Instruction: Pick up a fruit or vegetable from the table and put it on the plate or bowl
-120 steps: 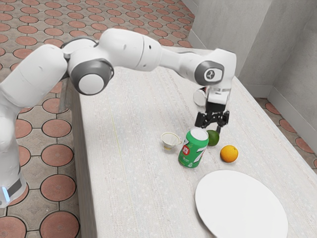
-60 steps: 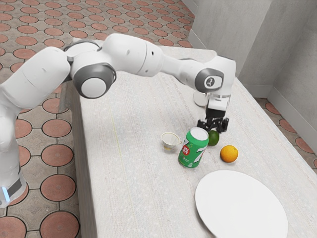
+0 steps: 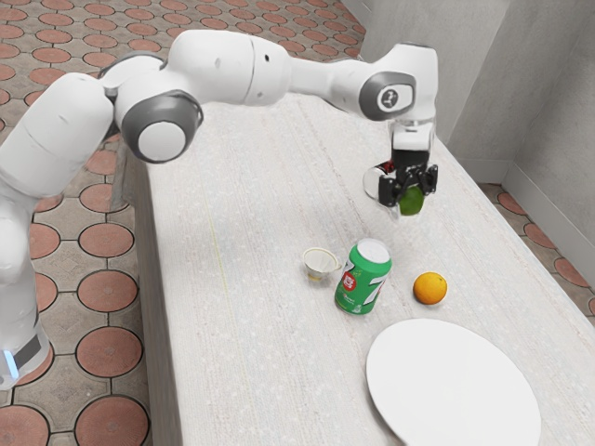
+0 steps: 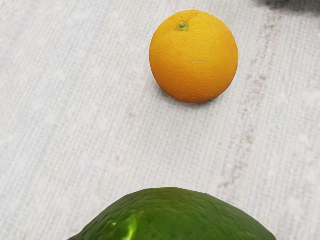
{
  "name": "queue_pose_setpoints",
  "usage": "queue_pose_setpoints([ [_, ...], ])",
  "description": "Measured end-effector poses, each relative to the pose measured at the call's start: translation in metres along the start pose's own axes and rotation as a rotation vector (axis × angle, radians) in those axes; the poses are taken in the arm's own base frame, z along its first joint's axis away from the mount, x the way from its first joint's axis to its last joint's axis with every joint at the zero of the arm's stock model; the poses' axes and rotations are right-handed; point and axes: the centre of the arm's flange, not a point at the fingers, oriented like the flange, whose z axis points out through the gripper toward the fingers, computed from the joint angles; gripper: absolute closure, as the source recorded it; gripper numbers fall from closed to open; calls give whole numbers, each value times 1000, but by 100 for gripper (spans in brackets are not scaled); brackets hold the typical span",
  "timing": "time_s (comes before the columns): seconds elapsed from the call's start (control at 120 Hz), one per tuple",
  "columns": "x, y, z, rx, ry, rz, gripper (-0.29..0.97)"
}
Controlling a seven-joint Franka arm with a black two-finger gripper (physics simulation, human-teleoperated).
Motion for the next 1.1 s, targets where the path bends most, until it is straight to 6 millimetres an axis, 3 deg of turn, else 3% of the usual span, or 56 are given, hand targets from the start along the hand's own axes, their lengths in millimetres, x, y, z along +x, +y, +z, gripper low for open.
queue_pose_setpoints([
  [0.058, 16, 11, -53, 58, 21, 25, 41],
  [0.108, 37, 24, -86, 89, 44, 57, 41],
  [0.183, 86, 50, -110, 96, 80, 134, 41],
  [0.242, 131, 74, -109, 78, 99, 204, 41],
  [0.35, 203, 115, -88, 25, 119, 315, 39],
  [0.458, 235, 133, -51, -28, 103, 359, 40],
  [0.642, 259, 141, 42, -121, 58, 377, 40],
  [0.775, 273, 151, 88, -151, 38, 389, 40],
  [0.925, 269, 148, 128, -167, 21, 370, 40],
  [1.1, 267, 145, 145, -161, 19, 354, 40],
])
